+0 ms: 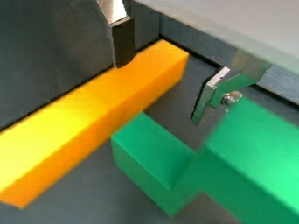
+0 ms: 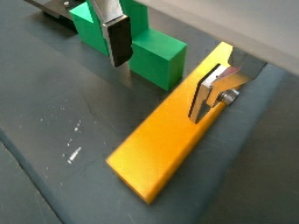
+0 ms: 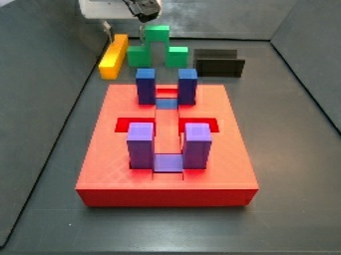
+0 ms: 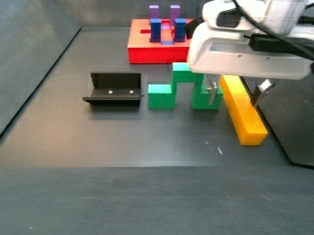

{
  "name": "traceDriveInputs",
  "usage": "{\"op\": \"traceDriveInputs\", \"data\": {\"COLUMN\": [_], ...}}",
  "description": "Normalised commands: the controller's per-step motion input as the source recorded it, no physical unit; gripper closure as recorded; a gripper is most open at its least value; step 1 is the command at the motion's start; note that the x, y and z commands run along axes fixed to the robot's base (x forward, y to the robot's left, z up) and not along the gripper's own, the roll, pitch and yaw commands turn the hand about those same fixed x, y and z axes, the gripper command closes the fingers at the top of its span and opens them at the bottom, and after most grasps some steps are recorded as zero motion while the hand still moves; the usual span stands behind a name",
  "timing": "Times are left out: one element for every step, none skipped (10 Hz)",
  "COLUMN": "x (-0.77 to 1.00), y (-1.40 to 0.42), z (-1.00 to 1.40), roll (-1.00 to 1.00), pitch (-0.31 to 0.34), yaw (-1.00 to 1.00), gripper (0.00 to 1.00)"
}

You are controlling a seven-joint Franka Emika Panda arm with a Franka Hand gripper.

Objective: Pick up the yellow object. Move up. Move to above the board. Insert the yellow object.
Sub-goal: Pick up the yellow object.

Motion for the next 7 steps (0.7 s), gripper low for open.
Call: {"op": "traceDriveInputs", "data": {"x": [0.25,0.07,-0.02,-0.02,-0.03,-0.17,-0.17], "y": [-0.07,-0.08,-0.05,0.00,0.00,0.00,0.06], "z": [-0.39,-0.24,-0.18,-0.06,-0.02,0.00,0.01], "roll": [-0.30,-0.20,-0.21,-0.25,-0.20,-0.24,-0.33], "pitch": [0.000,0.000,-0.027,-0.089,-0.069,-0.106,-0.130], "yaw": [0.00,0.00,-0.01,0.00,0.00,0.00,0.00], "gripper": [0.00,0.00,0.00,0.00,0.00,0.00,0.00]}}
